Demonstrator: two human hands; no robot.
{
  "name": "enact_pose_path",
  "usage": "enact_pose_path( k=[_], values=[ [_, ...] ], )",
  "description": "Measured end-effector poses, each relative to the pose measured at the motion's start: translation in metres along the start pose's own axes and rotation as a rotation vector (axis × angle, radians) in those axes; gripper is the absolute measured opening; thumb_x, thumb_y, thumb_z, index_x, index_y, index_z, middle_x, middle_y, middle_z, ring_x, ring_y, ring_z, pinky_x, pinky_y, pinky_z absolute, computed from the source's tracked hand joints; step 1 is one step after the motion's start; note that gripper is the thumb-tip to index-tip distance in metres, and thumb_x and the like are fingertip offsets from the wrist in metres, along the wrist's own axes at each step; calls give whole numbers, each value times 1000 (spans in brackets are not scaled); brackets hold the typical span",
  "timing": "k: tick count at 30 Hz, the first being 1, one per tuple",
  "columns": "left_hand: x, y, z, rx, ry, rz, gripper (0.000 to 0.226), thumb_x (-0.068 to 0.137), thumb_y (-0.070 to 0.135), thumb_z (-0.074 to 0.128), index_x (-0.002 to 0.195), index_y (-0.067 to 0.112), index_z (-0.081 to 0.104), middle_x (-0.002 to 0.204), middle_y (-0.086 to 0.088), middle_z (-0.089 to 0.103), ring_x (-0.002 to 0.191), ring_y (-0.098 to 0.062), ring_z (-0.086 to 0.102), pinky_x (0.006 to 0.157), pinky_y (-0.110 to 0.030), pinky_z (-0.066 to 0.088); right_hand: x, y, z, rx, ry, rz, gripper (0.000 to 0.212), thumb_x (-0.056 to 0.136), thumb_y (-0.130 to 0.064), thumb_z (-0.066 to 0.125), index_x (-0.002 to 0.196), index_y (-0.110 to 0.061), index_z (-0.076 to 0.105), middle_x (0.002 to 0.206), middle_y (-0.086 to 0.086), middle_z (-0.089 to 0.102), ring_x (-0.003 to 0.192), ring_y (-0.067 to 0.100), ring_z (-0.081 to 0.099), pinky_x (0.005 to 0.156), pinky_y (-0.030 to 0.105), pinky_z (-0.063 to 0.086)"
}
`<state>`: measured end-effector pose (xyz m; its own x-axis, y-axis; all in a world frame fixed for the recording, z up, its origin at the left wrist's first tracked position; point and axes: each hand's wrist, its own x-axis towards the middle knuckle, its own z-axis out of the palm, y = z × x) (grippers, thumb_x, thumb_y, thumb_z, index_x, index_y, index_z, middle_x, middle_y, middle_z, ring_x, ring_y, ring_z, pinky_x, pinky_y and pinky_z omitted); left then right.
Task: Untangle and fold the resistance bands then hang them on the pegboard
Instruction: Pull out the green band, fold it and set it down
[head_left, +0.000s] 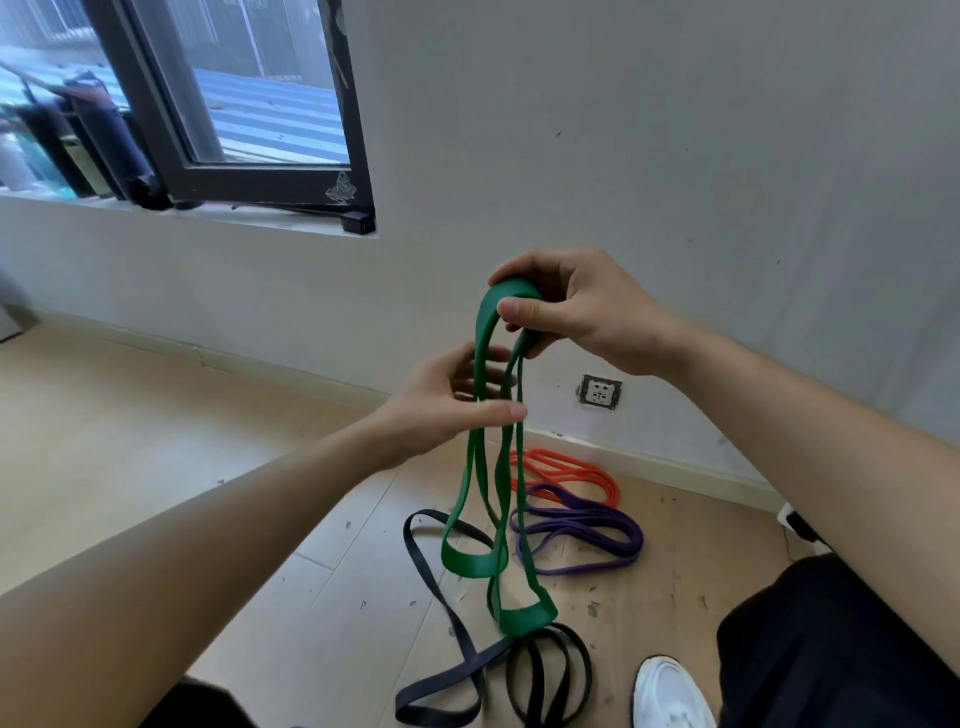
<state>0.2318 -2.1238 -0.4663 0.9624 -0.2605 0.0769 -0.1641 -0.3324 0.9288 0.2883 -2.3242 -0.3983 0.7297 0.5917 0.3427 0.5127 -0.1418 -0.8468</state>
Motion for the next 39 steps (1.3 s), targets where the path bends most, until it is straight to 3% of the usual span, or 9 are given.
enact_pose_path(
  k=[3,7,13,16,18,23,29,35,39],
  values=[
    [1,-2,11,7,4,4,69,72,32,87,133,24,55,117,2,72,109,-8,69,98,-33,55,1,-5,-4,80,45,-30,32,92,-14,70,122,-4,63,101,14,70,93,28,71,74,44,63],
    [6,-4,20,-5,50,32,48,81,18,84,123,23,61,109,0,73,104,-10,70,98,-38,57,1,-8,-12,238,88,-33,33,87,-18,69,117,-7,64,96,12,69,89,24,70,73,43,61],
    [14,1,20,9,113,51,32,82,11,73,112,9,62,106,-28,63,100,-40,64,89,-49,59,-1,-2,-31,411,159,-7,33,87,-20,67,117,-6,63,95,9,70,93,23,69,71,39,60],
    [19,8,9,40,76,18,36,82,10,72,116,11,60,103,-23,68,96,-32,69,87,-45,59,-1,6,-45,486,197,14,32,90,-21,64,119,-8,62,96,7,70,97,22,68,73,39,60],
    [21,11,0,54,60,-6,39,77,16,73,114,10,60,98,-28,67,93,-37,70,91,-52,58,-3,14,-57,541,228,51,32,90,-23,62,118,-9,62,99,7,69,97,21,67,74,38,60],
    [21,15,-19,3,157,23,33,76,17,77,108,16,67,90,-6,71,83,-22,68,91,-45,57,-13,45,-79,589,216,215,35,87,-20,63,121,-10,62,108,11,68,104,24,69,77,40,61],
    [15,16,-30,1,223,17,32,83,8,80,113,16,71,101,-6,77,89,-17,72,86,-30,58,-23,67,-79,73,-24,459,38,85,-15,75,123,-13,66,123,9,70,116,22,67,98,47,56],
    [10,15,-30,135,177,44,32,83,6,80,113,15,71,95,1,77,83,-5,71,74,-18,55,-13,48,-35,-311,-148,324,58,81,-34,82,134,-24,59,126,-7,64,114,7,61,94,26,53],
    [9,16,-28,208,134,86,32,85,10,78,116,15,70,95,-2,74,83,-7,69,74,-19,56,-2,43,1,-427,-231,197,64,79,-37,83,135,-21,56,125,-6,63,115,10,58,95,20,46]
  ],
)
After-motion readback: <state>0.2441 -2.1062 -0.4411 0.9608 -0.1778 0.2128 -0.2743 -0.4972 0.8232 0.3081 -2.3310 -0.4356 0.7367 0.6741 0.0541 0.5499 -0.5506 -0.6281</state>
